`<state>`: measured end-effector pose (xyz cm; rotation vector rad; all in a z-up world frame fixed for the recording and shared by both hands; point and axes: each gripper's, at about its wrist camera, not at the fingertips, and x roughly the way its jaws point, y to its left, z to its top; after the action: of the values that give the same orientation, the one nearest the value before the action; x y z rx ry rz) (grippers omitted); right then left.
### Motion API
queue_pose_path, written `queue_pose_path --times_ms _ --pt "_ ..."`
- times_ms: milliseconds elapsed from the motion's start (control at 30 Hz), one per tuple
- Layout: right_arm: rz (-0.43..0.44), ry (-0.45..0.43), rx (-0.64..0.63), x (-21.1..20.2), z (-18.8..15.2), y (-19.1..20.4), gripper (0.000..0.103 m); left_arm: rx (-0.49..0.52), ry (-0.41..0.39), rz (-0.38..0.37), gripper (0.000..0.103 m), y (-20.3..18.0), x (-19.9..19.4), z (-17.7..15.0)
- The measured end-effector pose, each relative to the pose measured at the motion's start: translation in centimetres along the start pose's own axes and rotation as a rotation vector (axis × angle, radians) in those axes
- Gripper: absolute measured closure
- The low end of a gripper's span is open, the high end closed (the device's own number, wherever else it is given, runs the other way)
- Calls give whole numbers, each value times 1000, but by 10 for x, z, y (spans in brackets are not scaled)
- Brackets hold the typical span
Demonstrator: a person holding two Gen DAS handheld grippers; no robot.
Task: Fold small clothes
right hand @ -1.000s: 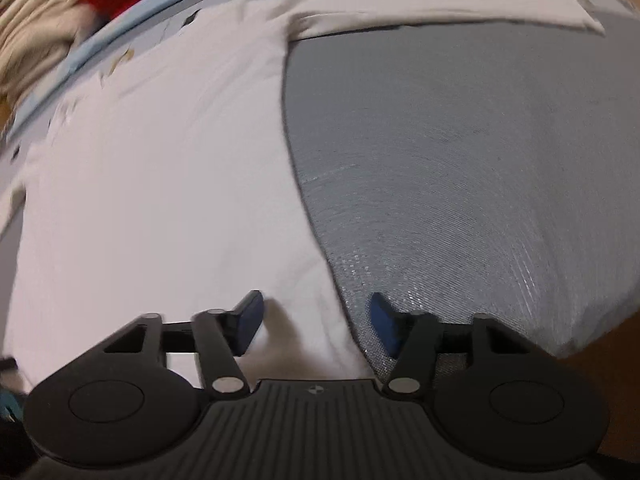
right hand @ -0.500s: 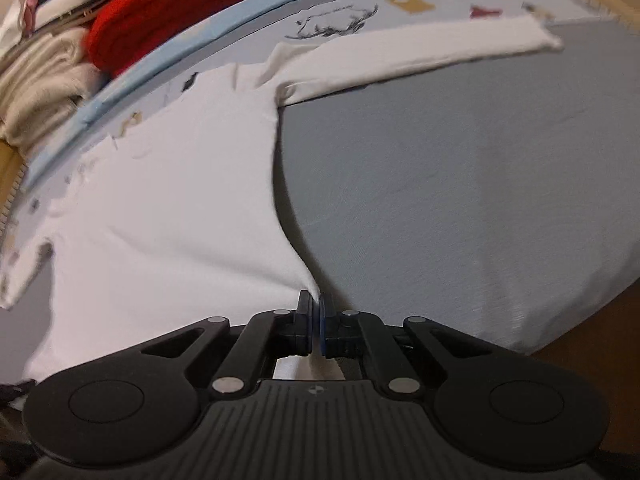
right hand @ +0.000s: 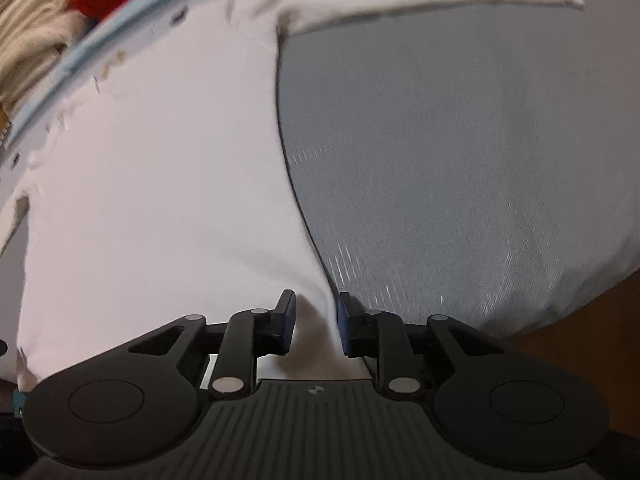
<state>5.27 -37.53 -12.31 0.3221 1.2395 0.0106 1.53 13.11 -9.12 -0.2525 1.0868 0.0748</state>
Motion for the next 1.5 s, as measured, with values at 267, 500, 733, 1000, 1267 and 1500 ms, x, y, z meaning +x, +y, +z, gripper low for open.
queue_pose_path --times_ms 267,500,733,1000,1267,1500 --pt "227 -120 47 -34 4 5 68 13 35 23 55 -2 7 0" --pt "457 -376 -111 -82 2 41 10 13 -117 9 32 -20 -12 4" --pt "764 -443 -251 -106 15 79 1 -12 -261 56 17 -22 -31 28" --pt "947 -500 -391 -131 32 121 1 2 -423 133 17 -11 -61 102" --pt "528 -605 -415 -117 92 181 1 17 -508 232 17 35 -54 201" --pt "36 -490 -372 -55 153 239 8 -91 -368 261 19 87 -2 211"
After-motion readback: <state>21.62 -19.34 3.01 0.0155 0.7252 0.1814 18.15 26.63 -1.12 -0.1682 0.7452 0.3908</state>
